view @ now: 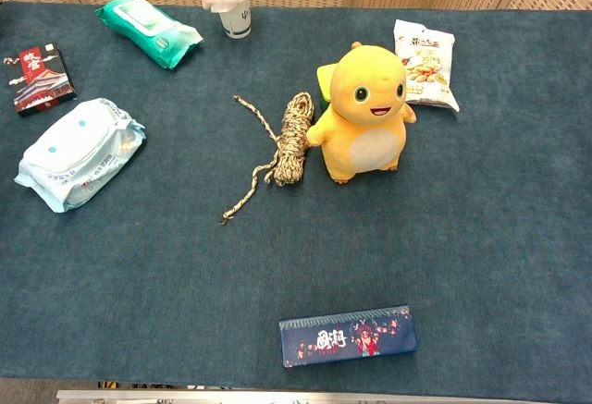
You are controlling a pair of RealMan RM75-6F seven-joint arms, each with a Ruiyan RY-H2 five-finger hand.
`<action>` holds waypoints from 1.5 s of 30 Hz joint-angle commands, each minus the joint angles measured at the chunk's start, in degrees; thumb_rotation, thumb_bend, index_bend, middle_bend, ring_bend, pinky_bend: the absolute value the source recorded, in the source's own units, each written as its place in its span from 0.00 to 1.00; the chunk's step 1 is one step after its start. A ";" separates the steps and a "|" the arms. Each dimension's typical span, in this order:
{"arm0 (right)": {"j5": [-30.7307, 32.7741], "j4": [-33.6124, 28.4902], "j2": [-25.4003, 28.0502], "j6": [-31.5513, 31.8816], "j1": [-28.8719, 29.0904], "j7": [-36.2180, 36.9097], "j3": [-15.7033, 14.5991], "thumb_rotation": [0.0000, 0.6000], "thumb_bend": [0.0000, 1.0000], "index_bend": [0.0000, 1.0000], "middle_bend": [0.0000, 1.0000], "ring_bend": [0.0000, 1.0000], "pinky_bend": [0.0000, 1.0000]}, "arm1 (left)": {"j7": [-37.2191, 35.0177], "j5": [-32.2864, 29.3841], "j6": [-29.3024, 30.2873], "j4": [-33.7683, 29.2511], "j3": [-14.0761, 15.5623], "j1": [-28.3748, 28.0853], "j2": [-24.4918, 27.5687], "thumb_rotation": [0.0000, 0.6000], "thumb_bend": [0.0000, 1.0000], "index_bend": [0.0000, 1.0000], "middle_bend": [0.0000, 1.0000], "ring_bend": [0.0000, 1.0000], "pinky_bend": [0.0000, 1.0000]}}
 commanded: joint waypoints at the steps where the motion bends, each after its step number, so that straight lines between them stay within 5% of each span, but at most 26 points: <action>1: -0.04 -0.02 -0.03 0.00 0.04 0.06 0.01 0.53 0.00 0.00 0.00 0.00 0.00 | -0.03 -0.14 -0.08 0.01 -0.01 -0.01 -0.01 0.58 0.03 0.15 0.07 0.01 0.00; 12: -1.03 -0.66 0.57 -0.57 0.55 2.33 -0.16 0.54 0.00 0.00 0.00 0.00 0.00 | -0.20 -0.12 0.06 0.10 0.08 0.14 -0.01 0.58 0.03 0.16 0.07 0.01 0.00; 24: -4.81 -2.46 0.66 -8.36 8.00 14.25 1.36 0.53 0.00 0.00 0.00 0.00 0.00 | -0.48 -0.03 0.18 0.39 0.16 0.25 0.07 0.58 0.03 0.15 0.07 0.01 0.00; 29: -6.06 -1.95 -1.52 -12.25 13.07 18.82 3.14 0.37 0.00 0.00 0.03 0.00 0.00 | -0.96 0.08 0.57 0.66 0.27 0.54 0.06 0.58 0.03 0.15 0.07 0.01 0.00; 34: -6.16 -1.89 -3.45 -17.50 18.22 20.26 4.27 0.03 0.00 0.00 0.04 0.00 0.00 | -1.50 -0.14 0.76 1.02 0.32 0.85 0.14 0.58 0.03 0.15 0.07 0.01 0.00; 45: -6.33 0.73 -9.22 -26.72 28.40 20.07 5.79 0.00 0.00 0.00 0.04 0.00 0.00 | -1.98 -0.29 0.81 1.53 0.38 1.10 0.13 0.58 0.03 0.15 0.07 0.01 0.00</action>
